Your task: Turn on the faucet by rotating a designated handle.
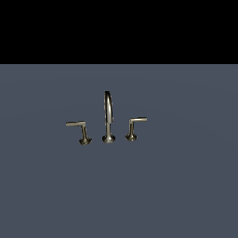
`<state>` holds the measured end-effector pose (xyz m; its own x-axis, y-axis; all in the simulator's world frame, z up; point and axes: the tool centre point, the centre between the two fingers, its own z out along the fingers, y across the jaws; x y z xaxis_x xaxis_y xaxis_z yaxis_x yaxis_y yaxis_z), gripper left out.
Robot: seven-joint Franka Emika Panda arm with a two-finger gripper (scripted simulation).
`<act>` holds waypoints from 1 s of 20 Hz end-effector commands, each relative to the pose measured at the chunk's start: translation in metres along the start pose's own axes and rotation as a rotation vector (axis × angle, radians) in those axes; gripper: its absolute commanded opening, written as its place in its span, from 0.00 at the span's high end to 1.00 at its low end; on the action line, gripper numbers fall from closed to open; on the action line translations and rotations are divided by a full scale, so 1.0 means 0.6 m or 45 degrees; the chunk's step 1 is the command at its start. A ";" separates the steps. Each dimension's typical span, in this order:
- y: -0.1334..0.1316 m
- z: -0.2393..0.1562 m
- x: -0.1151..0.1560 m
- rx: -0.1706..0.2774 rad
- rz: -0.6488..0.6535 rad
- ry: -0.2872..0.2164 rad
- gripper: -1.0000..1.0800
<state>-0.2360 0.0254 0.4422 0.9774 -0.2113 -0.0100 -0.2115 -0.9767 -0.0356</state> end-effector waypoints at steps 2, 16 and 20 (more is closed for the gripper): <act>-0.026 0.033 0.006 -0.001 0.085 0.002 1.00; -0.134 0.172 0.052 -0.005 0.442 0.009 1.00; -0.162 0.211 0.071 -0.005 0.542 0.010 1.00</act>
<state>-0.1793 0.1101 0.3275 0.8209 -0.5709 -0.0147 -0.5711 -0.8205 -0.0256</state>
